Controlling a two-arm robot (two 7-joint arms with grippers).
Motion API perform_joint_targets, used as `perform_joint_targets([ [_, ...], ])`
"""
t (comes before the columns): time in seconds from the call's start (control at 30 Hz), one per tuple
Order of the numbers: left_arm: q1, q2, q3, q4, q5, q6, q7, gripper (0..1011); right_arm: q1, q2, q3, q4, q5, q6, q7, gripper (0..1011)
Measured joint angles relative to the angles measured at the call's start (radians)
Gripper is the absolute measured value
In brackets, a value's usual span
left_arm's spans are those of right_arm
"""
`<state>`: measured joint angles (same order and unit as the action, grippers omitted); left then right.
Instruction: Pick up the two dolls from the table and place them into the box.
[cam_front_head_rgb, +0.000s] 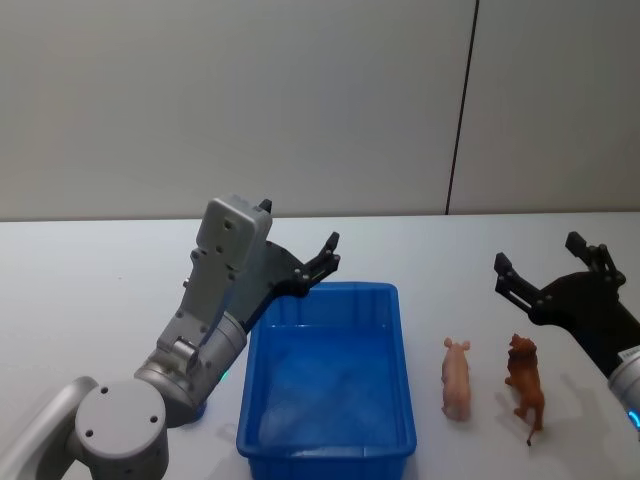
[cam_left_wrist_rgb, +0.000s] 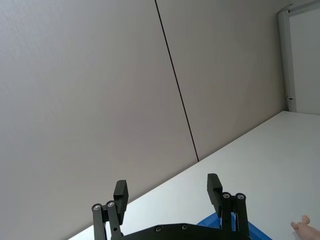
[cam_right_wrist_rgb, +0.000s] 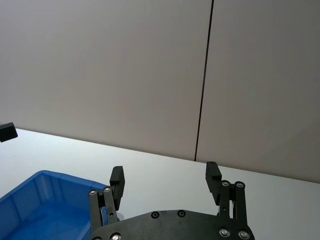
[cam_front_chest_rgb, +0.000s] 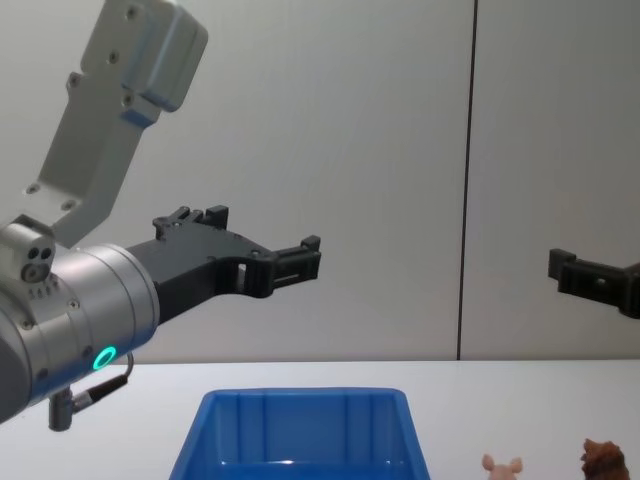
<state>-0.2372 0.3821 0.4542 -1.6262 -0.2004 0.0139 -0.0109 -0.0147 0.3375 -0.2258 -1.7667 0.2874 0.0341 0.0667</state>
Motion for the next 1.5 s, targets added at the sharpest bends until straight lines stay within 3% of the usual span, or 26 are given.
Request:
perform_joint_targets([
  [1.27,0.000,0.000,0.000,0.000,0.000,0.000,0.000,1001,0.000,0.000,0.000,0.000,0.000,0.000,0.000,1001],
  [1.5,0.000,0.000,0.000,0.000,0.000,0.000,0.000,1001,-0.008,-0.004,-0.001,-0.005,-0.003,0.021,-0.022,1001],
])
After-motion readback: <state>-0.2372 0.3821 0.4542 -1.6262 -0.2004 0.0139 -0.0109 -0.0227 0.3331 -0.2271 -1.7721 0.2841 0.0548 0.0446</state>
